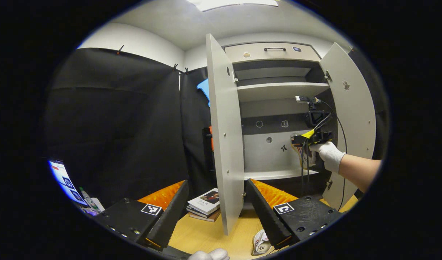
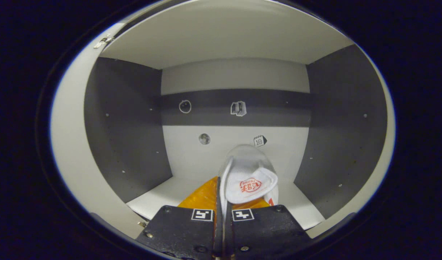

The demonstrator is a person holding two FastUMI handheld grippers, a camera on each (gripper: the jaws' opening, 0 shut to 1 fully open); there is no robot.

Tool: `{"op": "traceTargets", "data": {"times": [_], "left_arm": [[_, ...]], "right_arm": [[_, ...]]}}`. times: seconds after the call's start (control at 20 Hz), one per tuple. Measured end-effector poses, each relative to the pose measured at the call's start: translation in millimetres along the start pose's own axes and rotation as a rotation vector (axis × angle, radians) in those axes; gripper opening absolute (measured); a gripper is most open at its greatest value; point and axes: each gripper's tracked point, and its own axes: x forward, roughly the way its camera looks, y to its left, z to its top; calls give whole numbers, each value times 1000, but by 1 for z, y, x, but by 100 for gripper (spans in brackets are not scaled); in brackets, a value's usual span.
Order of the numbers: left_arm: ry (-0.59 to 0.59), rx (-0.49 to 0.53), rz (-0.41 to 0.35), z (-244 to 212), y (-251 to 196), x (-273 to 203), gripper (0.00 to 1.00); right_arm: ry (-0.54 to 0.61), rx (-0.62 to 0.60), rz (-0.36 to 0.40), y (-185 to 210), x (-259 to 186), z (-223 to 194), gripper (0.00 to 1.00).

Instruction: Grab one shoe with the right hand and put it into the shoe cabinet, grab the other shoe with the left hand and put it into the shoe cabinet; then close the right door with the right hand and the left door with the left hand.

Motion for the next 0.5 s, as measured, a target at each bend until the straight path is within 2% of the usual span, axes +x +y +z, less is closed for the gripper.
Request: {"op": "traceTargets", "data": {"times": [0.2,0.35,0.5], "left_arm": [[13,16,55,0,3,1,96],[22,20,66,-2,3,3,96],[17,22,64,-1,2,3,100]], "right_arm": [[133,43,-10,-10,36,-23,6],[238,54,-59,-22,52,-43,6],[321,34,-67,-28,63,-58,8]]}}
